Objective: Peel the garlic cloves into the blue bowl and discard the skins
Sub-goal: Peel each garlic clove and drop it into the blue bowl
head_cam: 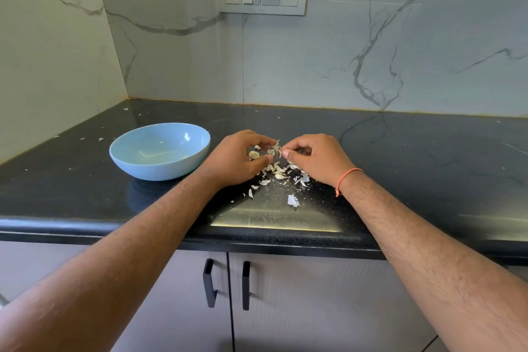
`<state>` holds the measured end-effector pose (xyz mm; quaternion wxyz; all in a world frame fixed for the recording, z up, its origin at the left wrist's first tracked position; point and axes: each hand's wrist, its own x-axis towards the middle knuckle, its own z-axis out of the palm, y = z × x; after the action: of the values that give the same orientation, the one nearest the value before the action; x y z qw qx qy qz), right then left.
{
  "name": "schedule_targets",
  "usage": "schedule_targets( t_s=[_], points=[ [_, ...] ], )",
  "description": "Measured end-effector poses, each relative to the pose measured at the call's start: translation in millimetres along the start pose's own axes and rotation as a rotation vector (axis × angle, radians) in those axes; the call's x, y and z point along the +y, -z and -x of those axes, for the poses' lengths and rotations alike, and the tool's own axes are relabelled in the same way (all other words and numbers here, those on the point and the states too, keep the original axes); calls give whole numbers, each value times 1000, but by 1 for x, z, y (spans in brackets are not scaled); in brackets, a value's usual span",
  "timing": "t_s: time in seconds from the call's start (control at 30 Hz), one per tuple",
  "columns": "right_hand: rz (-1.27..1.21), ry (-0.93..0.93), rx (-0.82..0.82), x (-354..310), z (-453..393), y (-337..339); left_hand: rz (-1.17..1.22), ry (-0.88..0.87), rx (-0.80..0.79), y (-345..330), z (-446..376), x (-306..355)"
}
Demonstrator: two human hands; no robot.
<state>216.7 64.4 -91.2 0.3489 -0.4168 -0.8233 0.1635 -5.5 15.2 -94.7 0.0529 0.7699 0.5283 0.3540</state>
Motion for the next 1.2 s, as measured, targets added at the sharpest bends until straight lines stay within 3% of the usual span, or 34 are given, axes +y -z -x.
schedule_targets(
  t_s=[0.47,0.97,1.2],
  points=[
    [-149,123,101,-12,9,0,86,-44,46,4,4,9],
    [-237,77,140,-15,8,-2,113,-105,80,5,7,11],
    [-428,-18,41,-10,4,-3,150,-39,132,6,4,5]
  ],
)
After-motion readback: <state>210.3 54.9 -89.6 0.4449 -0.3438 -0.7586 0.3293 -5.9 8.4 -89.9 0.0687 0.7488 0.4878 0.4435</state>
